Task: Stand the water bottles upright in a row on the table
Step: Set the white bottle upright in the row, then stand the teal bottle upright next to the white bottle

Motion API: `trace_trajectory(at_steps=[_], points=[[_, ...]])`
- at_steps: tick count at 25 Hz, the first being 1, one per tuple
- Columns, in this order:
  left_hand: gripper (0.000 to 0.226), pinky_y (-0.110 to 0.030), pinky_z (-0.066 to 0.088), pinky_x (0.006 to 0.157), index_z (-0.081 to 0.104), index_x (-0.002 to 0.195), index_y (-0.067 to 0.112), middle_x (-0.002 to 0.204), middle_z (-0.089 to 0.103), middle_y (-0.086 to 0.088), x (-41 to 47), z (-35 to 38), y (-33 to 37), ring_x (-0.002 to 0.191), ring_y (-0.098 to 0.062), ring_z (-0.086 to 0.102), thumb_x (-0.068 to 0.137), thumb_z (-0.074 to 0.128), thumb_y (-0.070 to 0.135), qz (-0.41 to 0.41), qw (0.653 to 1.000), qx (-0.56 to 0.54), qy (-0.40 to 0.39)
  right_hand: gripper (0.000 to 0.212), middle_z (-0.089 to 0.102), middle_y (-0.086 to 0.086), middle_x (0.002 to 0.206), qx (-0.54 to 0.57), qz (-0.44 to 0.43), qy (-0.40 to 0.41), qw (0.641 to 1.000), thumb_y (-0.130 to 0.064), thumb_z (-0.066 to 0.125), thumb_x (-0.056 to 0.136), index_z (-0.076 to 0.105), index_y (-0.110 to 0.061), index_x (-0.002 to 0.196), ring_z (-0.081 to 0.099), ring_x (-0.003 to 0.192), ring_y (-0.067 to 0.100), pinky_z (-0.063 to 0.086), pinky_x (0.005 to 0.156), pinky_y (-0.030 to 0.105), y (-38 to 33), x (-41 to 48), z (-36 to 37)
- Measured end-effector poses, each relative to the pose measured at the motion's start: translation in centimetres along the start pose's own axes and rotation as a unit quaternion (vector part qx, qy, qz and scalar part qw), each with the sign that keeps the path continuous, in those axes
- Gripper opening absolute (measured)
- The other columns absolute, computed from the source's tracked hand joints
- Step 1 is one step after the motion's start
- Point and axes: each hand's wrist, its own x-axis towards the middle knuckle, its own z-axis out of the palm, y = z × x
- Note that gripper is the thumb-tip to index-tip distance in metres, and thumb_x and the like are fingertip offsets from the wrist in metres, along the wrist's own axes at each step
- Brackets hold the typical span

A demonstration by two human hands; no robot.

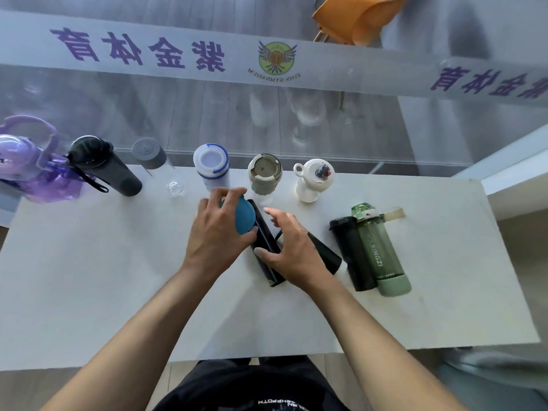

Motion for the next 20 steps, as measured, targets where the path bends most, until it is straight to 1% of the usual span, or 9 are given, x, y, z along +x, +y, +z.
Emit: trace_trajectory(at_steps=[3,7,9,11,12,14,16,18,20], points=[[0.074,-0.03,0.045,0.09,0.048,0.134,0.029,0.121,0.049,0.002,-0.3,-0.6,2.5,0.105,-0.022,0.05,0.068,0.08,0.038,0.028,0.998,-0.046,-0.017,0.08,0.054,-0.007,0.13,0.061,-0.019,0.033,0.997,-0.03,0.077,0.072,0.042,-0.031,0.144,0.052,0.122,0.01,0.046,0.104,0.032,-2.2,-0.9,-0.3],[0.075,-0.037,0.048,0.093,0.043,0.138,0.032,0.125,0.047,0.003,-1.2,0.4,5.2,0.109,-0.022,0.052,0.071,0.077,0.04,0.054,0.991,-0.095,-0.076,0.076,0.056,-0.008,0.124,0.072,-0.002,0.104,0.992,-0.036,0.075,0.069,0.046,-0.029,0.138,0.056,0.115,0.013,0.05,0.098,0.041,-1.6,-2.6,-1.8],[0.072,-0.035,0.045,0.096,0.041,0.14,0.032,0.128,0.047,0.005,-1.3,0.9,6.6,0.112,-0.02,0.051,0.077,0.072,0.047,0.083,0.986,-0.101,-0.103,0.077,0.057,-0.01,0.125,0.073,0.01,0.113,0.991,-0.038,0.078,0.068,0.046,-0.03,0.138,0.056,0.115,0.013,0.052,0.096,0.039,-0.6,-3.7,-3.3],[0.064,-0.035,0.043,0.1,0.04,0.141,0.031,0.131,0.047,0.005,-1.2,1.8,8.2,0.117,-0.019,0.05,0.085,0.064,0.05,0.116,0.981,-0.102,-0.118,0.073,0.057,-0.009,0.125,0.09,0.02,0.124,0.988,-0.034,0.082,0.071,0.046,-0.03,0.135,0.058,0.114,0.014,0.055,0.091,0.032,0.9,-4.3,-5.1],[0.06,-0.036,0.041,0.102,0.039,0.142,0.03,0.132,0.047,0.004,-0.9,2.3,8.8,0.118,-0.02,0.049,0.089,0.059,0.049,0.126,0.98,-0.097,-0.119,0.071,0.058,-0.008,0.124,0.096,0.028,0.138,0.985,-0.033,0.084,0.072,0.047,-0.03,0.132,0.059,0.113,0.014,0.056,0.09,0.029,1.8,-4.3,-6.2],[0.053,-0.037,0.041,0.103,0.041,0.142,0.026,0.134,0.048,0.002,-0.1,3.8,9.8,0.117,-0.023,0.05,0.094,0.052,0.044,0.133,0.982,-0.068,-0.114,0.071,0.059,-0.009,0.123,0.107,0.046,0.176,0.977,-0.034,0.087,0.07,0.048,-0.03,0.129,0.06,0.111,0.011,0.055,0.091,0.03,3.9,-4.1,-8.5],[0.049,-0.04,0.042,0.101,0.044,0.141,0.023,0.137,0.05,-0.001,1.2,5.6,10.6,0.115,-0.027,0.053,0.094,0.051,0.037,0.136,0.985,-0.021,-0.104,0.073,0.06,-0.01,0.123,0.119,0.057,0.208,0.969,-0.027,0.089,0.067,0.048,-0.028,0.128,0.06,0.11,0.008,0.054,0.092,0.03,6.2,-3.4,-11.4],[0.048,-0.041,0.042,0.102,0.048,0.139,0.021,0.142,0.049,-0.002,2.3,7.6,11.4,0.115,-0.03,0.054,0.092,0.052,0.029,0.13,0.987,0.028,-0.093,0.074,0.06,-0.01,0.123,0.117,0.064,0.22,0.966,-0.021,0.09,0.067,0.048,-0.026,0.128,0.06,0.109,0.009,0.054,0.093,0.031,8.6,-2.3,-14.2],[0.05,-0.041,0.037,0.107,0.047,0.141,0.02,0.149,0.045,-0.005,3.4,9.4,12.5,0.125,-0.032,0.049,0.092,0.053,0.024,0.103,0.988,0.059,-0.097,0.074,0.06,-0.011,0.123,0.127,0.064,0.215,0.966,-0.019,0.089,0.067,0.048,-0.027,0.128,0.061,0.11,0.012,0.053,0.095,0.032,11.0,-0.7,-16.8]])
